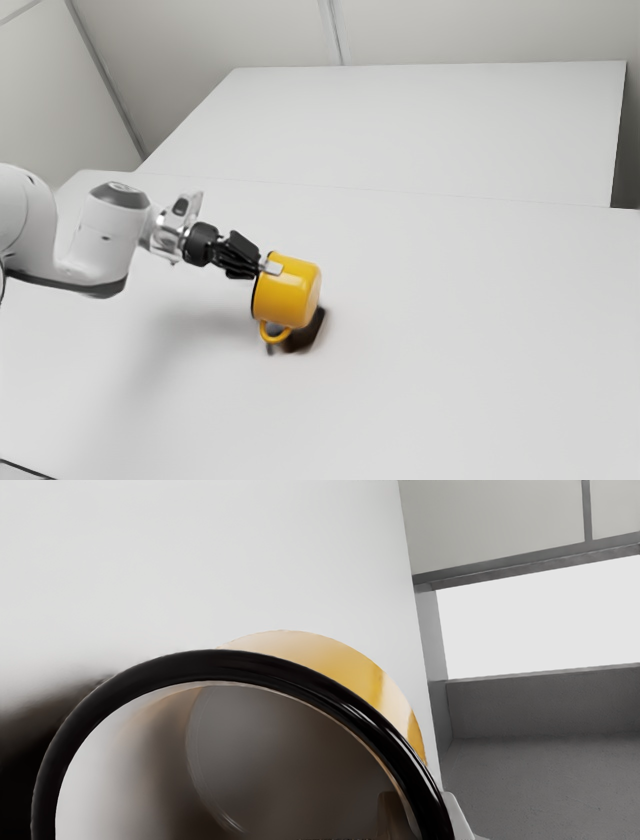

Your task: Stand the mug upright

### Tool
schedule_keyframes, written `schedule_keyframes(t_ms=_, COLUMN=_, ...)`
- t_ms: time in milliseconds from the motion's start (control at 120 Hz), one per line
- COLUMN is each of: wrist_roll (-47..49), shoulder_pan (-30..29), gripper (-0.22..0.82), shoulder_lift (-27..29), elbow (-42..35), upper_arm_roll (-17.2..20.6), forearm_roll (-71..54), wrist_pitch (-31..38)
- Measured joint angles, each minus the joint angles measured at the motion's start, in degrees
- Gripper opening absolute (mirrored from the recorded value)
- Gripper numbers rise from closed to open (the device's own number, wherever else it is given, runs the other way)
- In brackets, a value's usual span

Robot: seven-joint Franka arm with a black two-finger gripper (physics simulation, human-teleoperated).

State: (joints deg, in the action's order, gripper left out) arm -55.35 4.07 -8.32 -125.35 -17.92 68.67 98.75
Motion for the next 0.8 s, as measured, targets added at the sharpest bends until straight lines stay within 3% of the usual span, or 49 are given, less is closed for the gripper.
schedule_keyframes(t_ms=158, wrist_roll=1.51, shoulder_pan=0.74, gripper=-0.18, shoulder_lift=2.96, elbow=0.1, upper_arm_roll=0.01, forearm_roll=-2.17, wrist_pitch=4.0)
schedule_keyframes(t_ms=333, wrist_roll=7.9, shoulder_pan=2.74, gripper=-0.18, shoulder_lift=6.45, elbow=0.9, upper_arm_roll=-0.06, forearm_roll=-13.25, wrist_pitch=9.82)
schedule_keyframes(t_ms=800, wrist_roll=39.25, shoulder_pan=9.19, gripper=-0.18, shoulder_lift=8.54, elbow=0.53, upper_arm_roll=0.0, forearm_roll=-46.28, wrist_pitch=23.47)
